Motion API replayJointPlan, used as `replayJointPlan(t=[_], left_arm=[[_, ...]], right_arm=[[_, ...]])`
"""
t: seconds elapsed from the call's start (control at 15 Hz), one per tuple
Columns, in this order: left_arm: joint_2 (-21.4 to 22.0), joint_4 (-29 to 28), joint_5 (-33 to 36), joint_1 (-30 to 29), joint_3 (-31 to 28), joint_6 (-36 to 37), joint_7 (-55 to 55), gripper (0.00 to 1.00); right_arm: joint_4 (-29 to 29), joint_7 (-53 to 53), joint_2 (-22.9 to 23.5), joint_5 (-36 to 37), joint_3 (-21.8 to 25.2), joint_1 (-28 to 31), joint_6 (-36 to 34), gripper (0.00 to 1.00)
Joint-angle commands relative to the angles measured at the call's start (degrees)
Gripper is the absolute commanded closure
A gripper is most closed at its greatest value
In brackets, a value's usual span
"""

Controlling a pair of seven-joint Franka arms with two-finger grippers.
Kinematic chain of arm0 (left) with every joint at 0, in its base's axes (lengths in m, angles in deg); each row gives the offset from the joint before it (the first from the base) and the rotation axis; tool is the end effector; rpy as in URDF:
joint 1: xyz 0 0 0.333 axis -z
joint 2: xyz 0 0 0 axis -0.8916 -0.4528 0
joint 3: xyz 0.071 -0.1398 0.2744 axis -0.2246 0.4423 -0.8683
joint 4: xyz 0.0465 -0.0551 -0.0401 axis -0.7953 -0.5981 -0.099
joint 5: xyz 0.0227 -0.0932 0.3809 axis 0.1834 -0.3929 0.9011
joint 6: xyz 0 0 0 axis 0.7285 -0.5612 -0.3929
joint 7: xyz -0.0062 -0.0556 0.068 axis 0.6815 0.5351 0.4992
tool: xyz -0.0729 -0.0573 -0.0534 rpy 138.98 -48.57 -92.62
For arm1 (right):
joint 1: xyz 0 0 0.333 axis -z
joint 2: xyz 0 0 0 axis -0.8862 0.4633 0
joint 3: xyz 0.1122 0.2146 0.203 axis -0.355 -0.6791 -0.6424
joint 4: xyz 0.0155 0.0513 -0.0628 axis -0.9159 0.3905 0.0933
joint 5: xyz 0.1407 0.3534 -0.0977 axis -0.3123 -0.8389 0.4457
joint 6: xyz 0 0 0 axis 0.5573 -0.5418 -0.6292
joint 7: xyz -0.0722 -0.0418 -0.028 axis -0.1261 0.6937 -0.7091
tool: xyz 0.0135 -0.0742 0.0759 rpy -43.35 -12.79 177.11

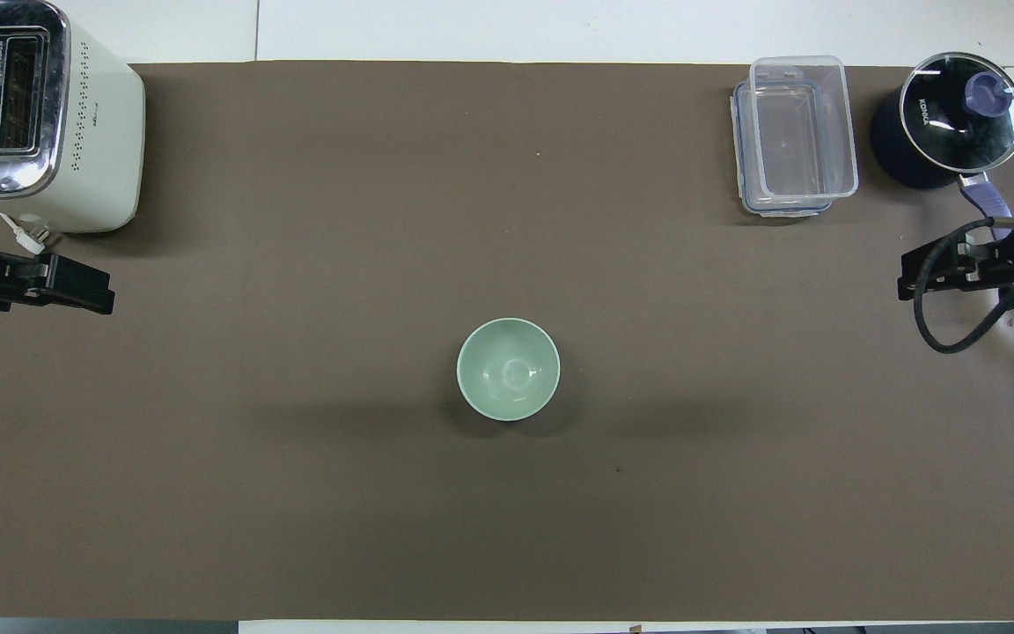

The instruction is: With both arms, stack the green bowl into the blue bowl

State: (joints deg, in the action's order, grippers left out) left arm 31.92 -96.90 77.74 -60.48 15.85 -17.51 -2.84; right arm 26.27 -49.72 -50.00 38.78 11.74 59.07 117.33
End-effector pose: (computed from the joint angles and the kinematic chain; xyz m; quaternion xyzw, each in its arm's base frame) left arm 0.5307 -0.0662 0.6170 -0.9975 0.0581 0.0390 0.0001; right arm 0.5455 -0.0137 0.5943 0.9970 -0.0523 -0.0574 0.0025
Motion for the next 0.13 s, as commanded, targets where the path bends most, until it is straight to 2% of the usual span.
replayJointPlan(t=[0.0, 0.07], left_arm=[[1.15, -1.19, -0.88, -0.14, 0.14, -0.8, 0.43, 0.0], [1.15, -1.28, -0.88, -0.14, 0.14, -0.8, 0.43, 0.0]], right_arm=[[-0.5, 3.34, -0.03, 1.21, 0.96, 0.52, 0.6, 0.0], [-0.5, 5.1, -0.03, 1.21, 1.06, 0.52, 0.6, 0.0]])
